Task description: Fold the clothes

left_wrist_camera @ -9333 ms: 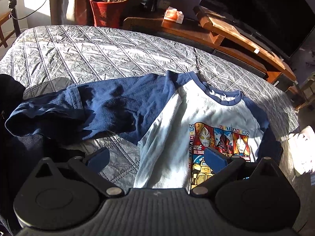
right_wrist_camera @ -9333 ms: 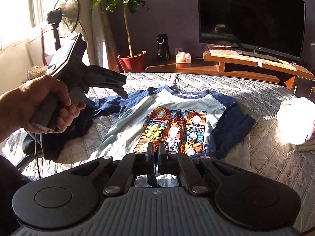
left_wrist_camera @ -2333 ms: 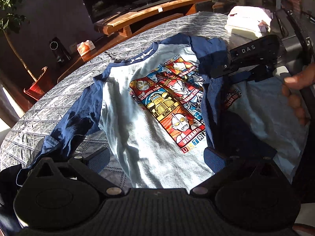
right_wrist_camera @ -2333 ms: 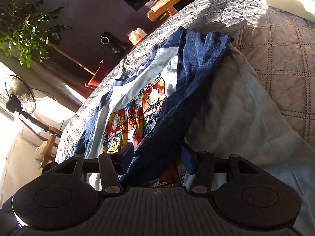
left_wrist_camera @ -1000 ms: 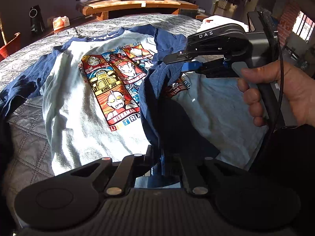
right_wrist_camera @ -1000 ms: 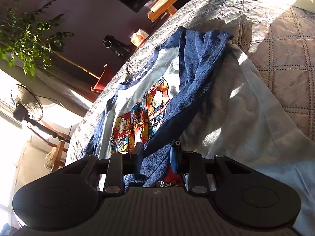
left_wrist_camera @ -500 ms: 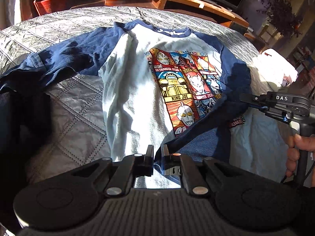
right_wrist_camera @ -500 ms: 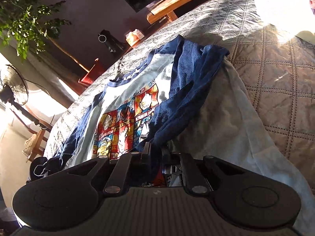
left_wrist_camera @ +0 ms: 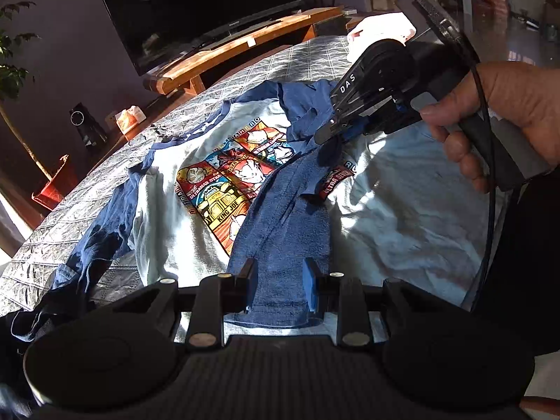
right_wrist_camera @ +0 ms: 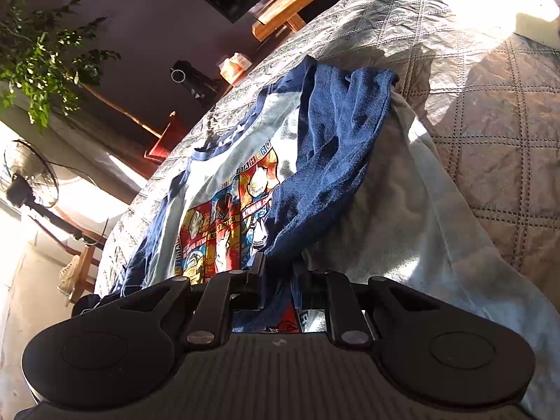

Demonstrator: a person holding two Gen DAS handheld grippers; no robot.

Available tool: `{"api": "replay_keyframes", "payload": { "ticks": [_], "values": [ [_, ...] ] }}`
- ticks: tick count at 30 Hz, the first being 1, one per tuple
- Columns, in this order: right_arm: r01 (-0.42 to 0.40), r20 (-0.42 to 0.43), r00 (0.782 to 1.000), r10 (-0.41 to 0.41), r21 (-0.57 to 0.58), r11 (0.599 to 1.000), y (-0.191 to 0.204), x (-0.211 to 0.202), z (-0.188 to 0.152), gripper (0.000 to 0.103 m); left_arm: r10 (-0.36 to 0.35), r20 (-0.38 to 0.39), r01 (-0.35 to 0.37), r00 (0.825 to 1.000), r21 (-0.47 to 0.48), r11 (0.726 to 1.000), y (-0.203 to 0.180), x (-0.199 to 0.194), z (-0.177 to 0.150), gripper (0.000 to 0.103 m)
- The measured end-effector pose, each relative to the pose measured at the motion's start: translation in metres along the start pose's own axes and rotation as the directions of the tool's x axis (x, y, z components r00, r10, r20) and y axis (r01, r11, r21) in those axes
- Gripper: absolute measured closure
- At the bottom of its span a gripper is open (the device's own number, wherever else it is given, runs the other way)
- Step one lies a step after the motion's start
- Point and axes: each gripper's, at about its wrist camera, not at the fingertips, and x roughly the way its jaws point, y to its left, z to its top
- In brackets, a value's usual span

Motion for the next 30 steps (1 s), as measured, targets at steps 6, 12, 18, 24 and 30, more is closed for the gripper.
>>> {"api": "replay_keyframes", "payload": {
  "ticks": [6, 12, 18, 24, 30],
  "values": [
    [-0.015, -0.001, 1.0, 0.015, 0.001, 1.0, 0.002, 0.0, 0.0, 0.083, 0.069, -0.028, -0.063, 0.997, 0.153, 0.986, -0.024, 0.015, -0.01, 0.07],
    [-0.038, -0.002, 0.999, 0.038, 0.017, 0.999, 0.0, 0.0, 0.001, 0.083, 0.068, -0.06, -0.054, 0.996, 0.21, 0.976, -0.029, 0.026, -0.018, 0.086],
    [-0.047, 0.0, 0.999, 0.047, 0.025, 0.999, 0.0, -0.001, 0.001, 0.083, 0.051, -0.064, -0.038, 0.997, 0.193, 0.981, -0.027, 0.026, -0.018, 0.097],
    [-0.045, 0.0, 0.999, 0.045, 0.025, 0.999, 0.0, -0.001, 0.001, 0.082, 0.023, -0.073, -0.013, 0.997, 0.146, 0.989, -0.021, 0.017, -0.018, 0.101],
    [-0.048, -0.013, 0.999, 0.049, 0.029, 0.998, 0.0, 0.0, 0.0, 0.082, -0.105, -0.109, 0.103, 0.989, -0.022, 0.994, -0.001, 0.02, -0.017, 0.097]
  ]
}}
